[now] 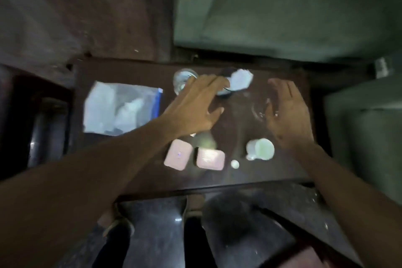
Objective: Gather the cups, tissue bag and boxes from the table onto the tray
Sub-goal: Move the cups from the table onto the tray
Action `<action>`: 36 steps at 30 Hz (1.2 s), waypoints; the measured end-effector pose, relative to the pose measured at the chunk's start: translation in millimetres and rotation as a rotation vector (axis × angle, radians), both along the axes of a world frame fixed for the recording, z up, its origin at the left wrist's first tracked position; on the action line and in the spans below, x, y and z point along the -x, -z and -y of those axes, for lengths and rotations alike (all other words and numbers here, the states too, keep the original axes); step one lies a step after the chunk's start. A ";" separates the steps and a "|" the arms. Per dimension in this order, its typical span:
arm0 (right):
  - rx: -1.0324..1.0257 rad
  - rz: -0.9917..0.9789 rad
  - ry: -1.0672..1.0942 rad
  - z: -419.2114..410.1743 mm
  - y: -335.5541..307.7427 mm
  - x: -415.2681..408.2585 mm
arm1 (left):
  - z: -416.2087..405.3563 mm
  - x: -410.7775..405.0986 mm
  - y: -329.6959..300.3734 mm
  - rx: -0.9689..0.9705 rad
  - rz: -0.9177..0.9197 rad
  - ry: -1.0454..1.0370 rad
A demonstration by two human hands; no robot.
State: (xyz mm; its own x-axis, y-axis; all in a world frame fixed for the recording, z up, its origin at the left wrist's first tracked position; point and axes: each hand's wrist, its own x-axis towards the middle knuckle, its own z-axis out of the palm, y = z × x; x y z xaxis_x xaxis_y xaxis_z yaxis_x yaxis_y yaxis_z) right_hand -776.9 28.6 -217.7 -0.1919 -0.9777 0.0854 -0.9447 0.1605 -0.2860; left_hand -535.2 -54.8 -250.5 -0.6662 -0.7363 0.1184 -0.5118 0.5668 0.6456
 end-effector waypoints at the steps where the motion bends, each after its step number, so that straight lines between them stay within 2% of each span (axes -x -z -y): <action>1: -0.026 -0.003 0.049 -21.2 2.2 27.4 | -15.6 29.9 7.1 -0.038 0.008 0.042; 6: -0.199 0.012 0.224 -120.7 40.3 103.2 | -67.7 122.9 51.3 -0.179 0.181 0.202; 12: -0.439 0.211 0.255 -173.3 106.8 89.7 | -85.0 157.2 106.9 -0.280 0.375 0.333; 17: -0.399 0.399 0.347 -158.5 145.7 61.4 | -94.3 165.3 140.0 -0.372 0.318 0.353; 22: -0.306 0.466 0.456 -139.9 169.7 56.4 | -98.9 175.6 157.2 -0.397 0.229 0.317; 29: -0.242 0.380 0.349 -126.7 151.0 47.3 | -86.4 154.1 121.6 -0.424 0.165 0.264; 36: -0.069 0.389 0.077 -38.1 83.5 -45.9 | -18.8 37.5 44.3 -0.299 0.111 0.100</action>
